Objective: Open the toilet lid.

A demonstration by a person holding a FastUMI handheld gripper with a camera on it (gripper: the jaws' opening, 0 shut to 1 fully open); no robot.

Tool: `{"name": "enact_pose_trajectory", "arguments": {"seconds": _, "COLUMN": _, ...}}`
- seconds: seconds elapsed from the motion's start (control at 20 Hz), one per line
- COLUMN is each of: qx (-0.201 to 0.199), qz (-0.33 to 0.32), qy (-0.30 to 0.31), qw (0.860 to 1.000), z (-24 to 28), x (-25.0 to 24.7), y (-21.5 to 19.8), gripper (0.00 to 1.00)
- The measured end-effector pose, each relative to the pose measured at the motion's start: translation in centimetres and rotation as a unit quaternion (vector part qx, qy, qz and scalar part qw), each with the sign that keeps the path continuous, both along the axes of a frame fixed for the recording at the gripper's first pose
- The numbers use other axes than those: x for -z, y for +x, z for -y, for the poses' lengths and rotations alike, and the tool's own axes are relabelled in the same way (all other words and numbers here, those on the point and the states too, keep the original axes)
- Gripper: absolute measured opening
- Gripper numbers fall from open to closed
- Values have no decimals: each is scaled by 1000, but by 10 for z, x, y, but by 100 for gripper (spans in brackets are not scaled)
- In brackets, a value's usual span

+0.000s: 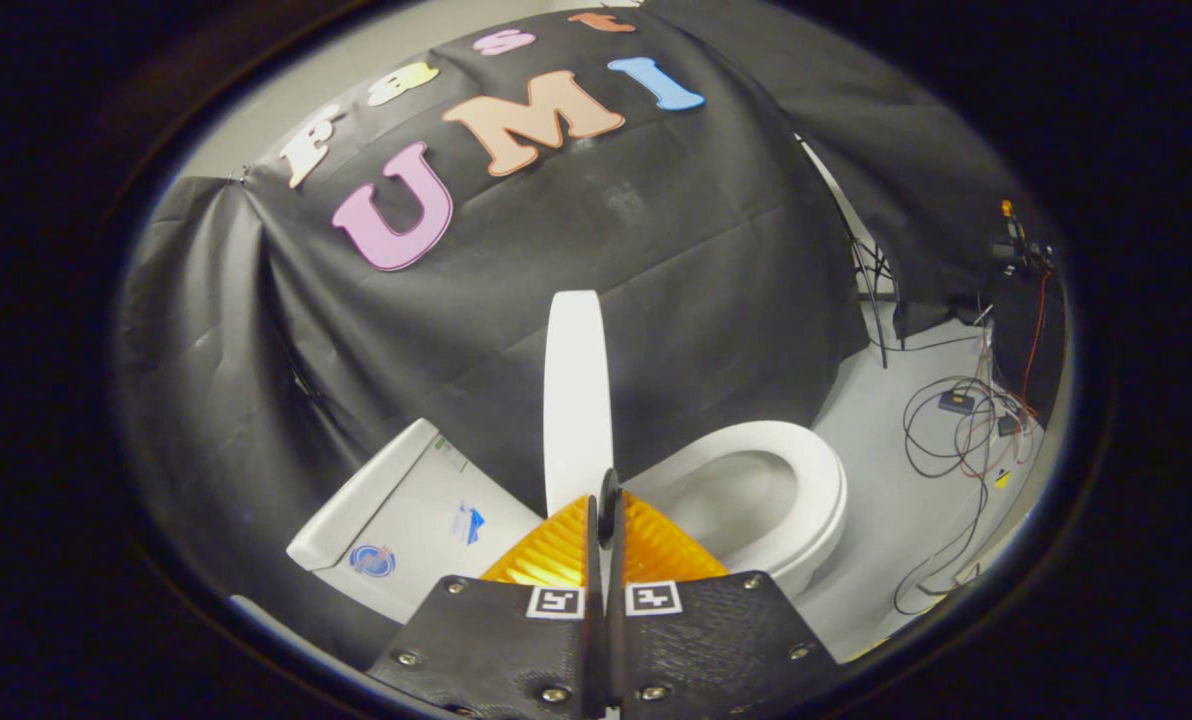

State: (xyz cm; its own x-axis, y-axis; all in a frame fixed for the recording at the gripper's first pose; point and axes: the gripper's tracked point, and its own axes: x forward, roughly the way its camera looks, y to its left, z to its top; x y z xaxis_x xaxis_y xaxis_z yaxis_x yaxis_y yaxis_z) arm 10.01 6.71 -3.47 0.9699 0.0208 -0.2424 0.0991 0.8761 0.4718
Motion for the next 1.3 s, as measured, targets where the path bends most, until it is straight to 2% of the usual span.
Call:
{"name": "enact_pose_trajectory", "arguments": {"seconds": 0.35, "qx": -8, "qz": 4, "qy": -18, "qw": 1000, "z": -16, "x": -10, "y": -2, "gripper": 1}}
{"name": "enact_pose_trajectory", "arguments": {"seconds": 0.6, "qx": -22, "qz": 3, "qy": -64, "qw": 998, "z": -32, "x": -17, "y": -3, "gripper": 1}}
{"name": "enact_pose_trajectory", "arguments": {"seconds": 1.0, "qx": -35, "qz": 8, "qy": -98, "qw": 995, "z": -59, "x": -28, "y": -6, "gripper": 1}}
{"name": "enact_pose_trajectory", "arguments": {"seconds": 1.3, "qx": -45, "qz": 18, "qy": -105, "qw": 993, "z": -83, "x": -34, "y": -7, "gripper": 1}}
